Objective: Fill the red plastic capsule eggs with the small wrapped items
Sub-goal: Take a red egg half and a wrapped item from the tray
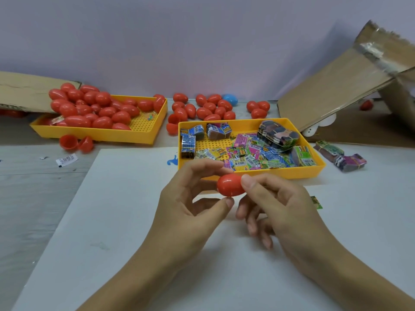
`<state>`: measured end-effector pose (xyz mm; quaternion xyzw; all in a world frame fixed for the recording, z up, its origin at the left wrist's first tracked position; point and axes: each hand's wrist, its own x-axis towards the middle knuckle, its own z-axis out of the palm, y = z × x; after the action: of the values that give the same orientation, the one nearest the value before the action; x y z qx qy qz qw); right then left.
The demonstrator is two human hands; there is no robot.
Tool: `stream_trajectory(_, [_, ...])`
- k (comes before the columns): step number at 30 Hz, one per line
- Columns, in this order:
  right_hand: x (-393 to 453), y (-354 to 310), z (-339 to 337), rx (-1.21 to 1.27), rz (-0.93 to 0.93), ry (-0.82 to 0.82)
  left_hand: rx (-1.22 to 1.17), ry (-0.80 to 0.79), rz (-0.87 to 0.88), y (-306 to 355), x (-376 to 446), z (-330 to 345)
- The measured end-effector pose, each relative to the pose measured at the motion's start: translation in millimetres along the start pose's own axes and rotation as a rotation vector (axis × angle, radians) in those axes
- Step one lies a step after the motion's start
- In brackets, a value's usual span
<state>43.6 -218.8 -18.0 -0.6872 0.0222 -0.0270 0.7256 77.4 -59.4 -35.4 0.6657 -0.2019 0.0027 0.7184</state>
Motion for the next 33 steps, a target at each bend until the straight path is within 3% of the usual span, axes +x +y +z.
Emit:
stream_trajectory(4, [-2, 1, -1, 0.036, -0.072, 0.037, -0.085, 0.042, -0.015, -2, -1, 3])
stream_trajectory(8, [-7, 3, 0, -0.083, -0.190, 0.114, -0.084, 0.024, -0.046, -2, -3, 2])
stream_trajectory(14, [-9, 6, 3, -0.202, -0.319, 0.004, -0.163, 0.034, -0.103, 0, 2, -1])
stream_trajectory(18, [-5, 5, 0, -0.080, -0.226, 0.100, -0.188, -0.001, -0.071, 2, 2, 0])
stream_trajectory(21, [-3, 3, -3, -0.046, -0.144, 0.060, -0.146, -0.014, -0.030, 4, 0, 2])
stream_trajectory(33, [-3, 5, 2, 0.002, -0.127, 0.039, -0.205, -0.069, 0.003, 9, 0, 2])
